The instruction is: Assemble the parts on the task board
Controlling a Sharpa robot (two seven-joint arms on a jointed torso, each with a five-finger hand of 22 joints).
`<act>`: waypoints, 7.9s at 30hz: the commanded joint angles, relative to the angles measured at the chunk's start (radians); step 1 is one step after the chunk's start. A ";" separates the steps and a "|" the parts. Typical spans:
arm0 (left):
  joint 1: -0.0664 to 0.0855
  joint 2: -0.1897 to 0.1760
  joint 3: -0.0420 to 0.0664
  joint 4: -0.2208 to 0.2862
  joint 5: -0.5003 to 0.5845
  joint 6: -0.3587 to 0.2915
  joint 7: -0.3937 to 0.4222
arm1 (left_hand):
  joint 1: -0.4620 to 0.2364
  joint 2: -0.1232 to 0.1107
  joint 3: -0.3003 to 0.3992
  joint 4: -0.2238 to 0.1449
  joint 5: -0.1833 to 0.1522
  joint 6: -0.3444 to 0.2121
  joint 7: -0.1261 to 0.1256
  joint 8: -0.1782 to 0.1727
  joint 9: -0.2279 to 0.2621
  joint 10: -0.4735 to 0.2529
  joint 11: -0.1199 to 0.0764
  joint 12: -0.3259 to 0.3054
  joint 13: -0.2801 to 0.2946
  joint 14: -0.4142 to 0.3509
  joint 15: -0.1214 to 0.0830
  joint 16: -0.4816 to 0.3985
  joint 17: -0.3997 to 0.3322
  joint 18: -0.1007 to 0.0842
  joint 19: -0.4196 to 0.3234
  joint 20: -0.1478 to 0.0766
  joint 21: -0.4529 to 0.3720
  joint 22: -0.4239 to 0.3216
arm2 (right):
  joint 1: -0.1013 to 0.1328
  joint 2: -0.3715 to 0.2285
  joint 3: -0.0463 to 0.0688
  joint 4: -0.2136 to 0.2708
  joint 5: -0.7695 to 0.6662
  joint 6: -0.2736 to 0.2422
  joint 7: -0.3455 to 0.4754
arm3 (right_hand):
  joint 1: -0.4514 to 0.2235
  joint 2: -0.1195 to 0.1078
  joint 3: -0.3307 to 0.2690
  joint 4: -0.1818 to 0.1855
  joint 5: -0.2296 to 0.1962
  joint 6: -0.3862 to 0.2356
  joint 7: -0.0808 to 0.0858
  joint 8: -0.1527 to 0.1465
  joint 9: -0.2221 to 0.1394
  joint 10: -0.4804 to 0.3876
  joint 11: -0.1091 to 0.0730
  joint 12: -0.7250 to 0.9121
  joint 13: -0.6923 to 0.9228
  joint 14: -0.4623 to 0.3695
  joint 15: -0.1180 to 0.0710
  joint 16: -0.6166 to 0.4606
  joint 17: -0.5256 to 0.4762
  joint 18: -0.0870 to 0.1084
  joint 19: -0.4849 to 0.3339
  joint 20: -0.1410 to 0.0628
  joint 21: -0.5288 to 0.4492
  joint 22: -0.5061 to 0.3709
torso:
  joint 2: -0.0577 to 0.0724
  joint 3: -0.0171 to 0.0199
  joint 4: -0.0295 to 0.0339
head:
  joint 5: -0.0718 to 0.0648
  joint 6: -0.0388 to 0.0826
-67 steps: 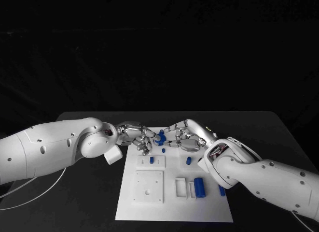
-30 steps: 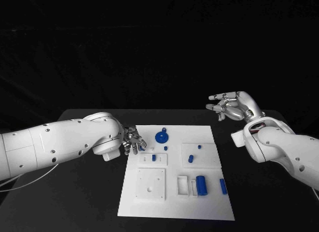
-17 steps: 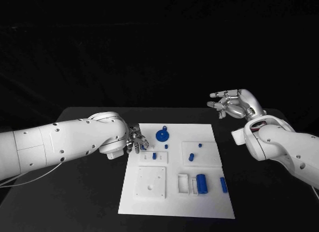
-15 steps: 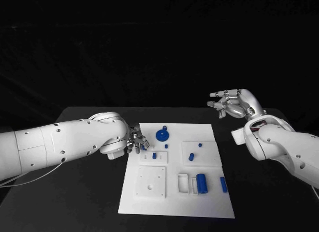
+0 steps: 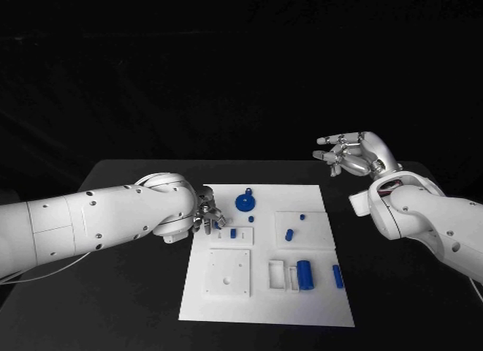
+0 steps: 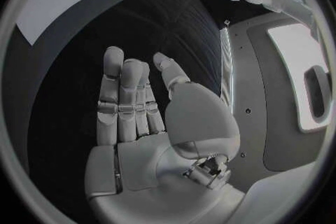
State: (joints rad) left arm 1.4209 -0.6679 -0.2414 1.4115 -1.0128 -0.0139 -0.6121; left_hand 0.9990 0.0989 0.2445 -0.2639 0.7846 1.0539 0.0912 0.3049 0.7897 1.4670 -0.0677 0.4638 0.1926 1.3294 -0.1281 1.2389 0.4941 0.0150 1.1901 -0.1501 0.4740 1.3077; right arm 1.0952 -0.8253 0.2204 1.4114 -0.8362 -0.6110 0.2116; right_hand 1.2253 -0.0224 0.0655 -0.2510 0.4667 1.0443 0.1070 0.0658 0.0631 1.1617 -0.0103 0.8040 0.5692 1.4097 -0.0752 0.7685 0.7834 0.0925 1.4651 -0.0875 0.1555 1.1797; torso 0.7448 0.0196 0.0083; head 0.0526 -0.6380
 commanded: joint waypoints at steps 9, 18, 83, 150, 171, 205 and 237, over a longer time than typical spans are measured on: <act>-0.020 0.003 0.000 0.004 -0.041 0.021 0.007 | 0.015 0.002 0.022 -0.017 0.003 0.118 -0.107 -0.007 -0.002 0.046 -0.003 0.008 -0.001 0.008 0.000 -0.007 0.004 -0.008 0.006 0.004 0.007 0.020 | 0.000 0.002 0.001 -0.002 0.001 0.011 0.010 | -0.013 0.001 0.013 -0.005 0.010 0.001 0.001 -0.004 -0.001 -0.005 0.001 0.008 -0.004 0.003 0.000 -0.005 0.002 0.001 0.032 -0.007 -0.002 0.000 | 0.000 -0.0006 0.0003 | 0.001 -0.005; -0.028 0.001 0.000 0.014 -0.043 0.019 0.008 | 0.015 0.000 0.022 -0.017 0.005 0.121 -0.107 -0.011 -0.005 0.046 -0.002 0.011 -0.003 0.011 0.001 -0.010 0.007 -0.007 0.006 0.004 0.008 0.020 | 0.000 0.004 0.001 -0.004 0.001 0.013 0.010 | -0.015 0.000 0.016 -0.007 0.014 0.001 0.001 -0.004 -0.001 -0.006 0.001 0.008 -0.006 0.003 0.000 -0.005 0.002 0.001 0.031 -0.007 -0.002 0.000 | 0.000 0.0003 0.0003 | 0.002 -0.007; -0.044 0.016 0.000 0.000 -0.043 0.062 0.007 | 0.003 0.006 -0.001 -0.011 -0.019 0.160 -0.116 -0.019 -0.015 0.048 -0.004 0.049 -0.001 0.034 -0.003 -0.021 0.024 -0.009 0.022 0.003 0.006 0.019 | 0.000 0.012 0.001 -0.010 0.001 0.021 0.010 | -0.022 0.000 0.032 -0.015 0.026 0.003 0.001 -0.004 -0.001 -0.008 0.001 0.011 -0.011 0.003 0.000 -0.008 0.004 0.003 0.031 -0.006 -0.002 0.002 | 0.001 0.0008 -0.0004 | -0.006 -0.022; -0.047 0.023 0.001 -0.015 -0.049 0.062 0.012 | 0.043 -0.007 -0.066 0.147 -0.215 0.254 -0.133 -0.107 -0.034 0.050 -0.010 0.096 0.003 0.073 -0.001 -0.037 0.144 -0.009 0.048 0.010 -0.015 0.019 | -0.004 0.017 0.001 -0.014 -0.001 0.028 0.012 | -0.029 -0.004 0.056 -0.019 0.039 0.003 0.002 -0.004 -0.001 -0.010 0.001 0.011 -0.014 0.002 0.000 -0.009 0.004 0.004 0.030 -0.006 -0.004 0.004 | 0.000 0.0001 -0.0002 | -0.014 -0.022; -0.047 0.008 0.001 -0.017 -0.073 0.029 0.000 | 0.100 -0.097 -0.231 0.393 -0.410 0.251 -0.135 -0.106 -0.034 0.049 -0.010 0.086 0.005 0.066 -0.005 -0.049 0.119 -0.015 0.055 0.006 -0.033 0.019 | -0.006 0.014 0.001 -0.014 -0.003 0.028 0.012 | -0.031 -0.005 0.056 -0.018 0.039 0.002 0.002 -0.004 -0.001 -0.010 0.002 0.011 -0.014 0.001 0.000 -0.010 0.004 0.004 0.030 -0.006 -0.005 0.004 | 0.000 -0.0004 -0.0004 | -0.016 -0.020; -0.046 -0.022 0.010 -0.009 -0.050 -0.028 0.012 | 0.065 -0.240 -0.168 0.552 -0.629 0.263 -0.128 -0.116 -0.046 0.049 -0.007 0.081 0.004 0.064 -0.004 -0.060 0.101 -0.015 0.056 0.006 -0.040 0.019 | -0.010 0.013 0.001 -0.016 -0.003 0.031 0.010 | -0.032 -0.006 0.055 -0.015 0.040 0.000 0.002 -0.004 -0.001 -0.011 0.002 0.010 -0.015 0.001 0.000 -0.011 0.003 0.004 0.030 -0.005 -0.007 0.003 | -0.001 0.0006 -0.0001 | -0.018 -0.020; -0.046 -0.017 0.010 -0.015 0.047 -0.021 0.042 | 0.232 -0.067 -0.161 0.349 -0.251 0.211 -0.101 -0.233 -0.166 0.047 0.007 -0.032 -0.018 0.032 0.005 -0.091 0.065 -0.015 0.040 0.012 -0.070 0.020 | -0.014 0.015 0.001 -0.019 -0.003 0.031 0.010 | -0.029 -0.006 0.056 -0.015 0.041 0.000 0.002 -0.004 -0.001 -0.011 0.002 0.010 -0.015 0.001 0.000 -0.011 0.003 0.004 0.031 -0.006 -0.008 0.002 | 0.000 0.0001 0.0000 | -0.021 -0.020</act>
State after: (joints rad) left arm 1.3751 -0.6874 -0.2317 1.3939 -0.9931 -0.0376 -0.5892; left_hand 1.2113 0.0206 0.0802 0.0887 0.5238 1.2701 -0.0069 0.0686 0.6225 1.4643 -0.0652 0.4358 0.1746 1.3680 -0.1241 1.1500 0.5604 0.0150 1.2345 -0.1375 0.4081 1.3078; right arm 1.0820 -0.8112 0.2205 1.3917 -0.8357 -0.5928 0.2128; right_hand 1.2018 -0.0306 0.1191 -0.2689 0.5035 1.0445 0.1067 0.0658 0.0633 1.1598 -0.0082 0.8117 0.5554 1.4096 -0.0752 0.7610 0.7863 0.0919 1.4651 -0.0875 0.1507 1.1824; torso 0.7444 0.0198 0.0082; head 0.0327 -0.6594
